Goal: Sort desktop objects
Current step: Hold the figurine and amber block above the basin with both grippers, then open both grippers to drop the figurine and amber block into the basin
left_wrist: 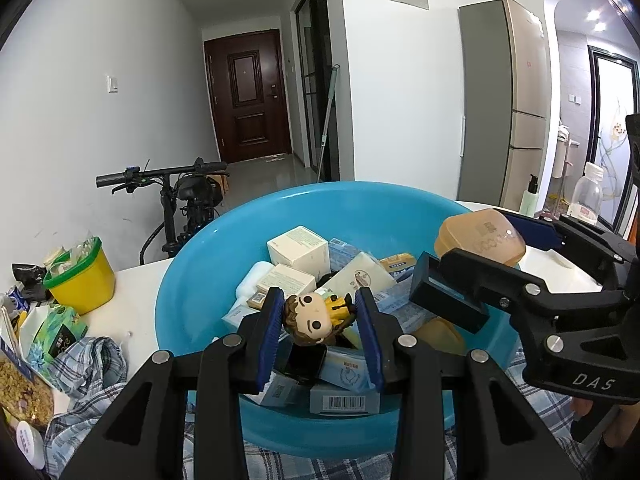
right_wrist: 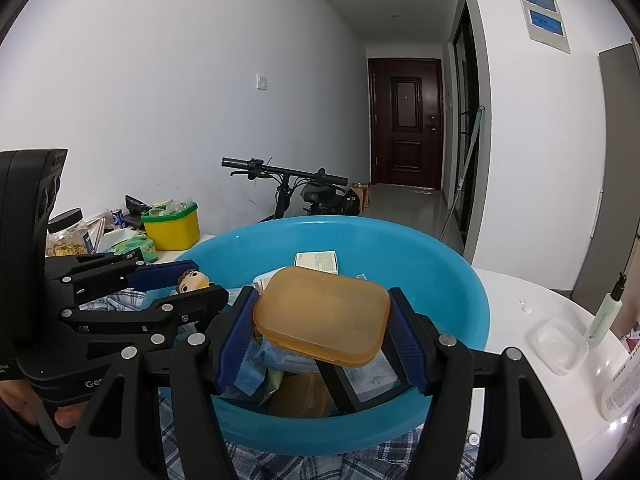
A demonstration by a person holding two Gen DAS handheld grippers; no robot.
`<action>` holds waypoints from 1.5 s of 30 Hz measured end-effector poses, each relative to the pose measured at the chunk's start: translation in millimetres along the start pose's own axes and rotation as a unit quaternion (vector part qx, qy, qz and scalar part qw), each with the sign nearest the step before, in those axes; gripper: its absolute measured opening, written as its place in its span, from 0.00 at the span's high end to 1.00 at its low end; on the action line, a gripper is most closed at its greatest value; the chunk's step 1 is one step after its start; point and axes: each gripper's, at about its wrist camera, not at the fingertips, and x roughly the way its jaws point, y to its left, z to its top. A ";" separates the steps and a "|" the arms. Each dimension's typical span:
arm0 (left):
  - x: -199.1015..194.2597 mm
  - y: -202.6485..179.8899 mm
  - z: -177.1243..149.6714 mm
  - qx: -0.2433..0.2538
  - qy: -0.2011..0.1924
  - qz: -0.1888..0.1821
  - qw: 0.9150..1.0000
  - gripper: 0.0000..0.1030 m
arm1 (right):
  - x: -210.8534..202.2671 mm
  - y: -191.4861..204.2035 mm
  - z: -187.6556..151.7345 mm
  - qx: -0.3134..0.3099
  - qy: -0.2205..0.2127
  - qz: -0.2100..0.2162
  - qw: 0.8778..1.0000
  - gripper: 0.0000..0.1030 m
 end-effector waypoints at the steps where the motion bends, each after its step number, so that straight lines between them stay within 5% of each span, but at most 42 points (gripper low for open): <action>1: 0.8 -0.8 -0.6 0.002 0.004 0.003 1.000 0.40 | -0.4 -0.3 0.0 0.000 0.000 0.001 1.000 0.38; 3: -1.2 -0.8 -0.6 0.004 -0.005 0.045 0.999 0.08 | -2.7 -3.2 0.8 0.005 -0.004 -0.001 1.000 0.38; 5: -6.5 0.9 -0.3 0.009 -0.023 0.059 0.998 0.00 | -4.6 -5.4 1.5 0.009 -0.007 0.000 1.000 0.38; 27: -7.8 17.7 -0.2 -0.022 -0.013 0.076 0.997 0.00 | 4.5 -13.1 -4.6 0.009 -0.009 -0.007 1.000 0.38; 30: -8.3 19.3 0.3 -0.025 -0.012 0.073 0.997 0.00 | 5.9 -11.5 -6.8 0.004 -0.023 0.003 1.000 0.00; 33: -9.5 21.0 0.9 -0.028 -0.009 0.072 0.997 0.00 | 4.0 -4.3 -7.1 -0.022 -0.027 -0.029 0.999 0.00; 45: -13.4 21.4 1.5 -0.029 -0.011 0.072 0.997 0.00 | 5.4 1.3 -5.6 -0.019 -0.011 -0.037 0.999 0.00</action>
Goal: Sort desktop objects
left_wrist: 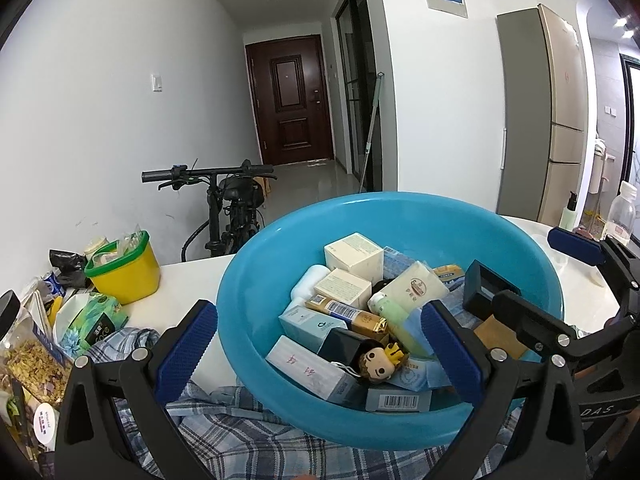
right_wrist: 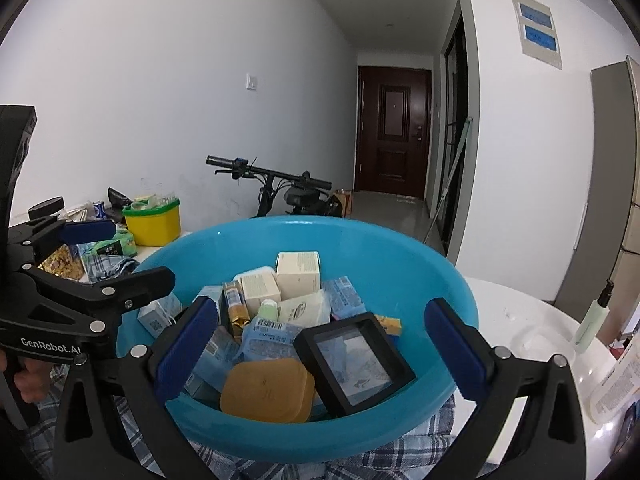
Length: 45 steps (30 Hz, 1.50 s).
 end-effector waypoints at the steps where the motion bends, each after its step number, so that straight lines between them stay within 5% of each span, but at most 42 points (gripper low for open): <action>1: -0.6 0.4 -0.1 -0.001 0.000 -0.002 1.000 0.00 | -1.0 0.2 0.1 0.000 -0.003 0.000 1.000 0.00; 8: -12.8 0.7 6.0 0.013 -0.005 0.004 1.000 0.00 | -14.9 0.8 7.8 0.000 -0.026 0.002 1.000 0.00; 15: -71.4 8.9 5.5 0.009 -0.035 -0.006 0.999 0.00 | -63.2 -6.5 20.5 0.047 -0.037 0.031 0.998 0.00; 22: -106.2 7.1 -15.5 0.003 -0.013 -0.004 1.000 0.00 | -112.6 -6.7 -5.1 0.064 0.010 0.026 0.998 0.00; 31: -119.8 -10.4 -77.4 0.009 0.042 -0.015 0.999 0.00 | -126.6 4.9 -63.3 0.053 0.086 0.036 0.994 0.00; 45: -130.5 -31.2 -111.5 0.022 0.065 -0.029 0.997 0.00 | -128.3 9.0 -91.8 0.065 0.109 0.029 0.991 0.00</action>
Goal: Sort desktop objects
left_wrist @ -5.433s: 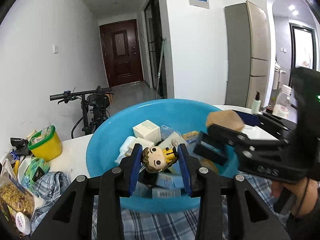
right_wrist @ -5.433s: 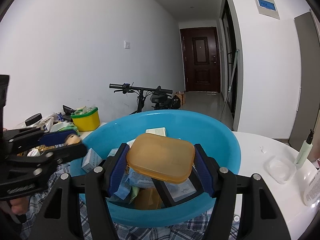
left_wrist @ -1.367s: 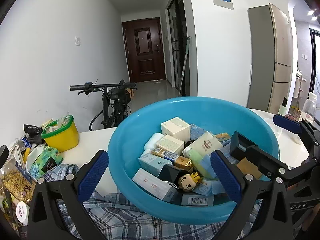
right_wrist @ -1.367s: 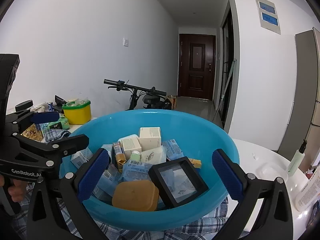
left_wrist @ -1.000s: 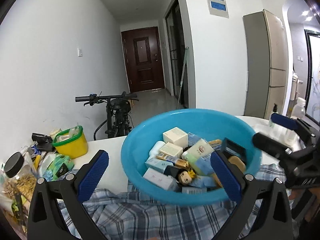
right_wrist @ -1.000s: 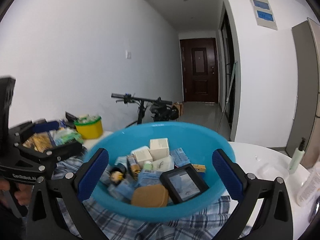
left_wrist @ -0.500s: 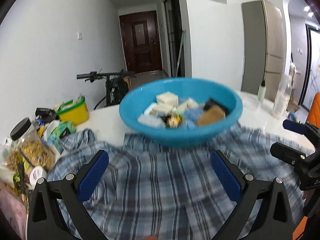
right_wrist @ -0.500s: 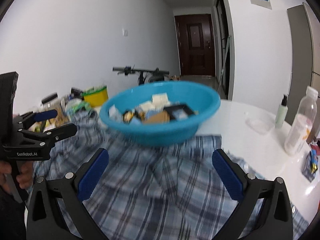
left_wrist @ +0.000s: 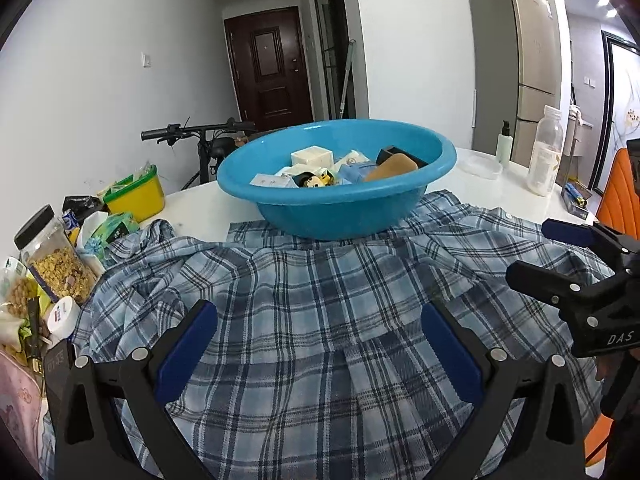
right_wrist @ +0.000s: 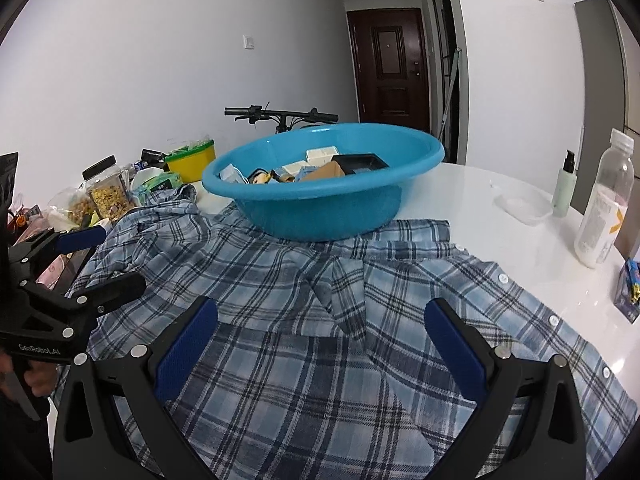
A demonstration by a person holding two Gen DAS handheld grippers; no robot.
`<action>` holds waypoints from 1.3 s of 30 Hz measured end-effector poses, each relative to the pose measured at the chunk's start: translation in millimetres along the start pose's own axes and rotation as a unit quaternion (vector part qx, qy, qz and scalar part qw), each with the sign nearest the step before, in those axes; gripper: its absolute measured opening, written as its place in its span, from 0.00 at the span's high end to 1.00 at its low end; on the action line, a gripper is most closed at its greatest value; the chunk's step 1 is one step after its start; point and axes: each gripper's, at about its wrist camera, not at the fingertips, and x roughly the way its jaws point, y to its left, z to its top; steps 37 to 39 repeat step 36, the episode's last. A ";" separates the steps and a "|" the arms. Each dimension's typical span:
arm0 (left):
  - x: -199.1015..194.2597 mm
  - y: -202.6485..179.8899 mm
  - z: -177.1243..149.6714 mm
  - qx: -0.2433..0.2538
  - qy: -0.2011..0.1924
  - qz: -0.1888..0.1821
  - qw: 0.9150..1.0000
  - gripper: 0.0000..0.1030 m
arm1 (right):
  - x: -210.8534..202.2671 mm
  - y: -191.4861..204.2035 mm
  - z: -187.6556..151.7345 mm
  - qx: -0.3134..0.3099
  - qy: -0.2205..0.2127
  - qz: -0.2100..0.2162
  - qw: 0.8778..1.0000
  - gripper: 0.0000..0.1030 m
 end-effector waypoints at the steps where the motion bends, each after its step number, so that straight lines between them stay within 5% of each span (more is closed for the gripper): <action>1: 2.0 0.6 -0.6 -0.002 0.004 -0.001 1.000 0.00 | 0.4 -0.7 -1.2 0.001 0.001 0.000 1.000 0.00; 39: 20.4 2.7 -13.0 -0.015 0.030 -0.005 0.999 0.00 | 13.7 -1.0 -16.3 0.002 0.021 -0.002 1.000 0.00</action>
